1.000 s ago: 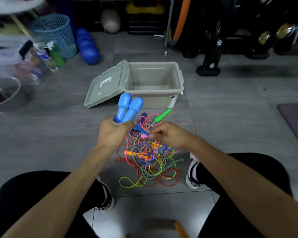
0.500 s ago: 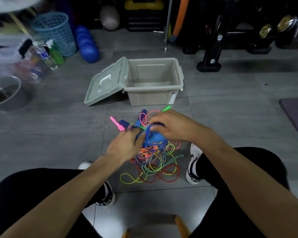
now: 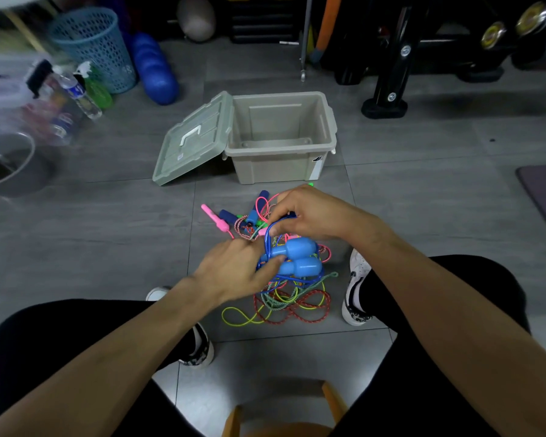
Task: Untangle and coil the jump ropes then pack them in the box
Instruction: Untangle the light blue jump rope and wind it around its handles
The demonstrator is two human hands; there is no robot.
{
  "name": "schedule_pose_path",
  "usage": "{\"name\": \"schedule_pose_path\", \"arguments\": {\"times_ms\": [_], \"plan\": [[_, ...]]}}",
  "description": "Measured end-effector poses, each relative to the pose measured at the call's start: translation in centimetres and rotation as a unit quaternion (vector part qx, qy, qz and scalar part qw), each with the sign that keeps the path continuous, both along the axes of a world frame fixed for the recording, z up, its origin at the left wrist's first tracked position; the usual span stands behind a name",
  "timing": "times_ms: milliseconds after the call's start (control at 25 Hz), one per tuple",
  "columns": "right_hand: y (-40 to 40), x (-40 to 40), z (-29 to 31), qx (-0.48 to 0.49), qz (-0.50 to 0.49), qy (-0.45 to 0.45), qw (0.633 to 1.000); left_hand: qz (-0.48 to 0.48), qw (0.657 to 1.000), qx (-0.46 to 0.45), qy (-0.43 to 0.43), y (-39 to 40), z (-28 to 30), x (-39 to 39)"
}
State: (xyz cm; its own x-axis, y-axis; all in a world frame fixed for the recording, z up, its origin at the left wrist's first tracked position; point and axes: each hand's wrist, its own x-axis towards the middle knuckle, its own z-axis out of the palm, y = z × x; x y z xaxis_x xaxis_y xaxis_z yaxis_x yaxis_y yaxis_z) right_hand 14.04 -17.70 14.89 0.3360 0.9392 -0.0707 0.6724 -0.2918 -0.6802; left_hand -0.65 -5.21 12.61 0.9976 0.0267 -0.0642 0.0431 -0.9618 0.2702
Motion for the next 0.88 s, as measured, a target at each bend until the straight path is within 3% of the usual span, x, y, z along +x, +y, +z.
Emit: {"name": "schedule_pose_path", "arguments": {"times_ms": [120,240,320,400,440,560,640,760,880], "plan": [[-0.6,1.4,0.0,-0.021,-0.051,0.085,0.995,-0.009,0.992,-0.118,-0.043,1.6,0.1,-0.5],[-1.6,2.6,-1.1,-0.005,-0.109,0.170,0.979,0.027,0.959,-0.273,-0.076,2.9,0.5,-0.7],[-2.2,2.5,-2.3,-0.007,-0.120,0.189,0.975,0.152,0.887,-0.426,-0.090,3.0,1.0,-0.3],[-2.6,1.8,-3.2,-0.036,-0.120,0.188,0.974,0.279,0.810,-0.504,-0.109,3.0,1.6,0.6],[-2.5,1.0,-3.3,-0.052,-0.117,0.180,0.975,0.322,0.812,-0.470,-0.124,3.3,1.6,1.0],[-1.1,-2.0,-2.8,-0.093,-0.062,0.094,0.989,0.356,0.882,-0.269,-0.150,4.2,1.1,1.8],[-0.4,-3.7,-2.0,-0.105,-0.005,-0.004,0.994,0.343,0.924,-0.127,-0.113,4.4,0.3,1.9],[-0.6,-4.0,0.4,-0.122,0.014,-0.121,0.985,0.244,0.964,0.071,-0.072,4.3,-1.6,1.8],[-1.1,-2.5,2.7,-0.110,-0.002,-0.184,0.977,0.136,0.984,0.113,-0.037,3.4,-2.7,1.3]]}}
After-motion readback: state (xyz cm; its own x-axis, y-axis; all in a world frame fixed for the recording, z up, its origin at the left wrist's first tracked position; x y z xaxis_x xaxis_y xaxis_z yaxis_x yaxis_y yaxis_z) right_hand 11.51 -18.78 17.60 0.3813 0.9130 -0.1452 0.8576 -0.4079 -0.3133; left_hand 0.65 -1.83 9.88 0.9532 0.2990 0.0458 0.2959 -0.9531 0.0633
